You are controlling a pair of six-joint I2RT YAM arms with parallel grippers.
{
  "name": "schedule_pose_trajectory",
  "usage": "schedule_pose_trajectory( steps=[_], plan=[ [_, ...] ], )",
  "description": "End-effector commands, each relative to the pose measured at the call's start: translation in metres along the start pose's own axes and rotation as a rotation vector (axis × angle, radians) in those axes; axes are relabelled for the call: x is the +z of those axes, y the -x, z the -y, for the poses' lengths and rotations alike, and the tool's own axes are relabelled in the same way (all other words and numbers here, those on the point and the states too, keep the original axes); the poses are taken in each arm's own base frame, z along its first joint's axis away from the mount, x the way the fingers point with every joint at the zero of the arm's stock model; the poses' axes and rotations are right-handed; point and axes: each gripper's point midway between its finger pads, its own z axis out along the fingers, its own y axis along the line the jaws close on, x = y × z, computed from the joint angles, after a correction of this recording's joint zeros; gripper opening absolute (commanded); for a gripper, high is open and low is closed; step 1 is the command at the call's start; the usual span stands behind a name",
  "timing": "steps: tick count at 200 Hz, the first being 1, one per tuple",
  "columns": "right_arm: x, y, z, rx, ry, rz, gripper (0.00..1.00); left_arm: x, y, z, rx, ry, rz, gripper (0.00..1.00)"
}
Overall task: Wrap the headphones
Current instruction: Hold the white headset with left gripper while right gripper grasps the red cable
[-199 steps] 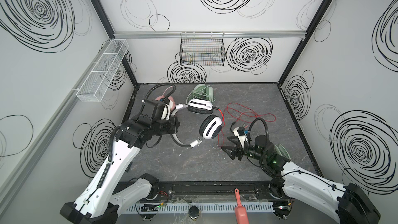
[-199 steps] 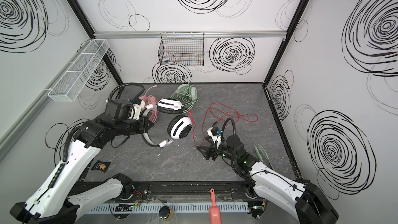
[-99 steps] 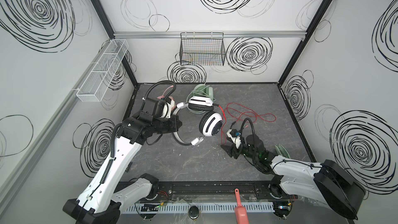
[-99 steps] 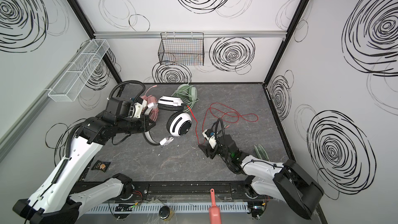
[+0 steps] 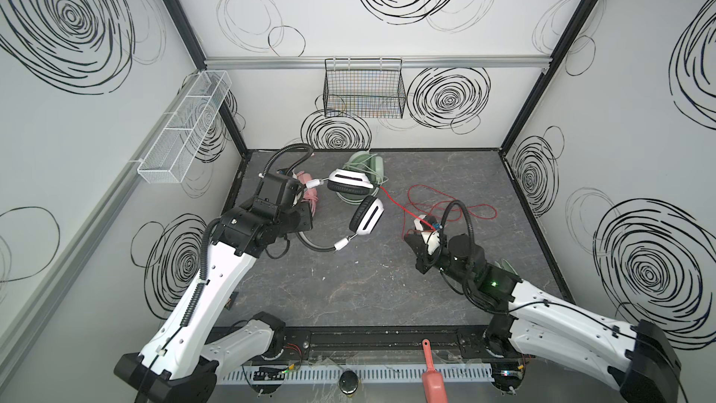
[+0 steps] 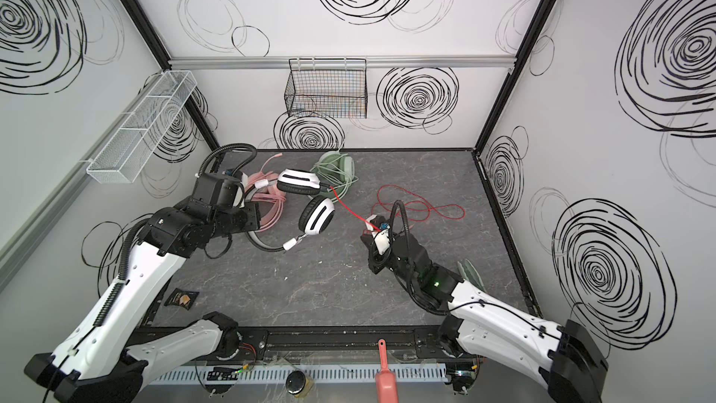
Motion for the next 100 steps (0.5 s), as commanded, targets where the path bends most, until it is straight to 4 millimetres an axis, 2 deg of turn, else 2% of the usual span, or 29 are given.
schedule_pose_trajectory(
  steps=[1, 30, 50, 74, 100],
  plan=[
    [-0.013, 0.000, 0.004, -0.064, -0.127, -0.148, 0.00, -0.005, 0.030, -0.016, -0.028, 0.136, 0.147, 0.00],
    [-0.012, -0.001, -0.027, -0.182, -0.169, -0.311, 0.00, 0.000, 0.040, -0.044, -0.077, 0.318, 0.191, 0.00],
    [-0.018, 0.002, -0.042, -0.224, -0.203, -0.339, 0.00, 0.008, 0.043, -0.060, -0.119, 0.400, 0.175, 0.00],
    [-0.027, 0.023, -0.046, -0.290, -0.281, -0.321, 0.00, 0.018, 0.041, -0.051, -0.100, 0.363, 0.163, 0.00],
    [-0.036, 0.063, -0.042, -0.364, -0.384, -0.313, 0.00, 0.024, 0.032, -0.033, -0.025, 0.298, 0.132, 0.00]
  ],
)
